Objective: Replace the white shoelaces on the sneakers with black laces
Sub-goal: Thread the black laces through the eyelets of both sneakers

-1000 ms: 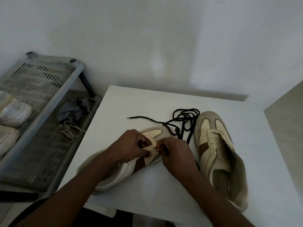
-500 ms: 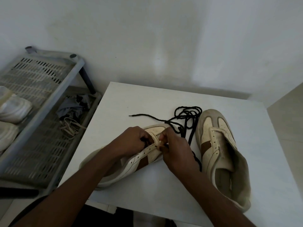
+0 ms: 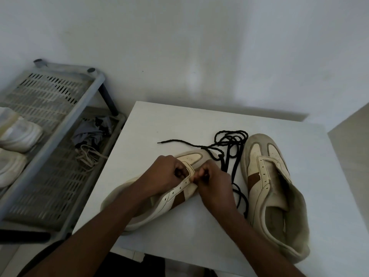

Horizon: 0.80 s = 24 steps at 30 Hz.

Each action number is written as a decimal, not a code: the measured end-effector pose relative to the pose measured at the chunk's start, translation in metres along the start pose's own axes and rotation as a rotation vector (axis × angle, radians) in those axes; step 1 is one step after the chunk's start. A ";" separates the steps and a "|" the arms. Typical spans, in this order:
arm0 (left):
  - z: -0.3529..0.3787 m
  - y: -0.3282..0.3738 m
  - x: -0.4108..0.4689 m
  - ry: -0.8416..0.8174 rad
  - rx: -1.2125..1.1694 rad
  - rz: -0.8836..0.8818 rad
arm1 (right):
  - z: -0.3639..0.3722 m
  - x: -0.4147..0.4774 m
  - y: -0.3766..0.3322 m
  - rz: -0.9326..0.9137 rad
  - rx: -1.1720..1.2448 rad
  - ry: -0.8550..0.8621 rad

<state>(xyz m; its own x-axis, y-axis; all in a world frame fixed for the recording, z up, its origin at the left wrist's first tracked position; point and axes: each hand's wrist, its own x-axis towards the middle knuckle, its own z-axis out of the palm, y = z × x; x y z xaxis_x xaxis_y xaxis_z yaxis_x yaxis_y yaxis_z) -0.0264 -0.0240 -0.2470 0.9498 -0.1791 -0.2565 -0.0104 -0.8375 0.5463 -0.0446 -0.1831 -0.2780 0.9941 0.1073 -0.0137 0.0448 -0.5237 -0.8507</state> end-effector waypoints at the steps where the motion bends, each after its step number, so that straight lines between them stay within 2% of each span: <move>1: 0.000 0.001 0.001 0.005 0.008 0.007 | -0.003 0.003 0.001 0.083 0.154 -0.027; 3: -0.001 0.003 0.002 0.008 0.039 0.019 | -0.008 0.007 0.003 0.154 0.309 -0.064; 5: 0.000 0.005 0.004 0.011 0.061 0.028 | -0.009 0.008 0.004 0.174 0.318 -0.072; 7: -0.001 0.006 0.003 0.024 0.097 0.045 | -0.007 0.007 0.004 0.144 0.226 -0.068; 12: -0.002 0.010 0.001 0.048 0.253 0.118 | -0.018 0.013 0.003 -0.196 -0.281 -0.115; 15: -0.004 0.007 -0.001 0.101 0.329 0.158 | -0.026 0.017 0.002 -0.226 -0.348 -0.211; 18: -0.012 0.005 0.000 0.186 0.283 0.166 | -0.027 0.018 0.005 -0.248 -0.370 -0.236; 21: -0.029 -0.003 0.002 0.209 0.214 0.076 | -0.027 0.018 0.007 -0.269 -0.405 -0.266; 24: -0.050 -0.028 0.003 0.325 0.117 -0.015 | -0.027 0.017 0.010 -0.271 -0.437 -0.252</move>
<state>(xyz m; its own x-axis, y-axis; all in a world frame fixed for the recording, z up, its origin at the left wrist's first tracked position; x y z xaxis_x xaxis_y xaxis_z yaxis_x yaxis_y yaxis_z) -0.0075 0.0247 -0.2226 0.9999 -0.0088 0.0137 -0.0140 -0.8958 0.4442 -0.0243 -0.2091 -0.2721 0.8899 0.4560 0.0041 0.3842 -0.7449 -0.5454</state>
